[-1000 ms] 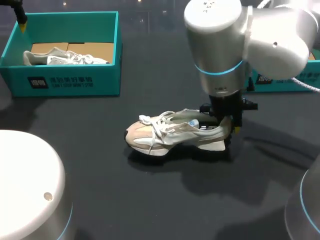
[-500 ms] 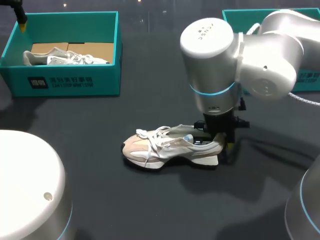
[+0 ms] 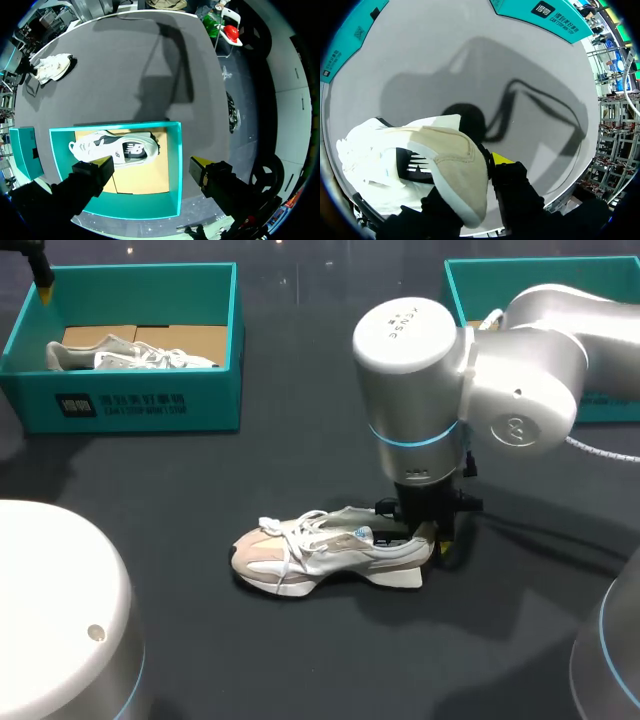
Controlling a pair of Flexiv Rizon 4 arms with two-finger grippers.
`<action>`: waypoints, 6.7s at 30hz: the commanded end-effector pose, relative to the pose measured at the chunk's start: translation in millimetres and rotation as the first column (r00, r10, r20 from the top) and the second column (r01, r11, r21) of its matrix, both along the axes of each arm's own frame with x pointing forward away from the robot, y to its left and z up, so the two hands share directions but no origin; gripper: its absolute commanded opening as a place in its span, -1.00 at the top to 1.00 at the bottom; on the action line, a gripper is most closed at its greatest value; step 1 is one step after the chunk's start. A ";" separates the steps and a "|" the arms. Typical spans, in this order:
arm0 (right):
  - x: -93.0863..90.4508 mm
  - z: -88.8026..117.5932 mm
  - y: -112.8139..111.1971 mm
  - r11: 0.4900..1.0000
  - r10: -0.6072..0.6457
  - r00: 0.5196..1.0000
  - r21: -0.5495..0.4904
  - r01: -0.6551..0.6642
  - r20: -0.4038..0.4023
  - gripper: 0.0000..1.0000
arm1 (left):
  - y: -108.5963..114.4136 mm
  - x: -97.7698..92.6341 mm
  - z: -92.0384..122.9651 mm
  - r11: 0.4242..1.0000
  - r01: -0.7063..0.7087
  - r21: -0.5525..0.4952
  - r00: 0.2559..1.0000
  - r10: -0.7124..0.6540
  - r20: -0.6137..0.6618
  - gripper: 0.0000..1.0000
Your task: Take the shoe out of the shoebox, open the shoe tongue, remove and reinsert the insole, then place the shoe into the shoebox
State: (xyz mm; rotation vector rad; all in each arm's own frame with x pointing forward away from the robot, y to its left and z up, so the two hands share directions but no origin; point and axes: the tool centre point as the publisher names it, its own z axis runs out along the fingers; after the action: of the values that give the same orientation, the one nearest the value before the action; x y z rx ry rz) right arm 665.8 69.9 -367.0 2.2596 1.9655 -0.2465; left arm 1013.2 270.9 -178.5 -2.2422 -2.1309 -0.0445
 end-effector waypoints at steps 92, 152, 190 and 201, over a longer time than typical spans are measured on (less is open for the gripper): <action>29.5 153.9 -85.6 -0.117 0.687 -0.055 0.037 -0.992 0.725 -1.00 | 0.4 -0.3 0.3 1.000 0.001 0.001 1.000 -0.001 0.001 -1.00; 36.2 -7.2 -108.5 -0.151 0.487 0.017 0.103 -0.983 0.873 -1.00 | 0.4 -0.3 0.3 1.000 0.001 0.001 1.000 -0.001 0.001 -1.00; 19.0 -9.4 -68.5 -0.142 0.471 -0.017 0.057 -0.988 0.882 -1.00 | 0.4 -0.3 0.3 1.000 0.001 0.001 1.000 -0.001 0.001 -1.00; 16.7 -15.2 -44.4 -0.141 0.473 -0.032 0.040 -0.989 0.881 -1.00 | 0.4 -0.3 0.3 1.000 0.001 0.001 1.000 -0.001 0.001 -1.00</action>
State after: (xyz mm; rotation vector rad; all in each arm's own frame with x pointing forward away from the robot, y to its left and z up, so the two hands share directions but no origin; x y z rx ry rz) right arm 683.3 17.5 -377.5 0.1888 2.7120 1.5768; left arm 1013.2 270.9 -178.5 -2.2423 -2.1309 -0.0446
